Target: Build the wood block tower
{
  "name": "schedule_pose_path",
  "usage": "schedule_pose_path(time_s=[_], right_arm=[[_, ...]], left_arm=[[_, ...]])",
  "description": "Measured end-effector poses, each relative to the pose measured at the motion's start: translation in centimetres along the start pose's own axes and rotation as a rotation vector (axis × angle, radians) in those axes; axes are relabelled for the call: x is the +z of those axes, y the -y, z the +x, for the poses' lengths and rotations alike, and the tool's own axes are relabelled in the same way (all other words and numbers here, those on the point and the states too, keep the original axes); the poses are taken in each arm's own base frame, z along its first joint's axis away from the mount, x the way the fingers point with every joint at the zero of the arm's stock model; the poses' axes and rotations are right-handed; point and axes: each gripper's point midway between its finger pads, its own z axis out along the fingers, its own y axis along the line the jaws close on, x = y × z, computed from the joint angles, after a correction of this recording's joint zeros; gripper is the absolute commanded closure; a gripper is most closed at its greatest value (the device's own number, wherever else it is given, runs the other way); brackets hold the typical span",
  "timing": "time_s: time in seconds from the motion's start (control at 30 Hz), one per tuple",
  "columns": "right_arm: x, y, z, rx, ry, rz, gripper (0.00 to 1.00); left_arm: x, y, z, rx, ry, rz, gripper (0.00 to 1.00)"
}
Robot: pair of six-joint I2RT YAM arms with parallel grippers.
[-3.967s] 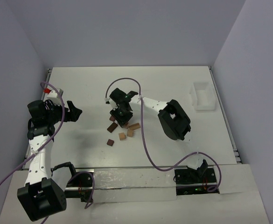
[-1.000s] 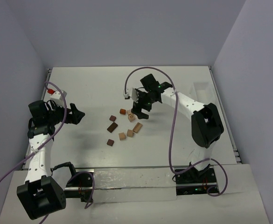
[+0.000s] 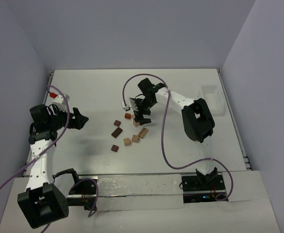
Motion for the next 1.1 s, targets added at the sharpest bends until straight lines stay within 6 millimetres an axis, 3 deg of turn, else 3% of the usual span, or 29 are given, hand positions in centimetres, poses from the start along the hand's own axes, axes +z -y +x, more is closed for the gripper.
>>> schedule_pose_path(time_s=[0.37, 0.8, 1.1], right_arm=[[2.3, -0.7, 0.5, 0.014, -0.061, -0.035, 0.0], [2.3, 0.2, 0.1, 0.012, -0.089, -0.006, 0.0], [3.5, 0.0, 0.9, 0.025, -0.125, -0.022, 0.0]], left_arm=[[0.1, -0.1, 0.2, -0.005, -0.006, 0.001, 0.01], [0.1, -0.1, 0.2, -0.007, -0.008, 0.001, 0.01], [0.2, -0.1, 0.2, -0.007, -0.008, 0.0, 0.01]])
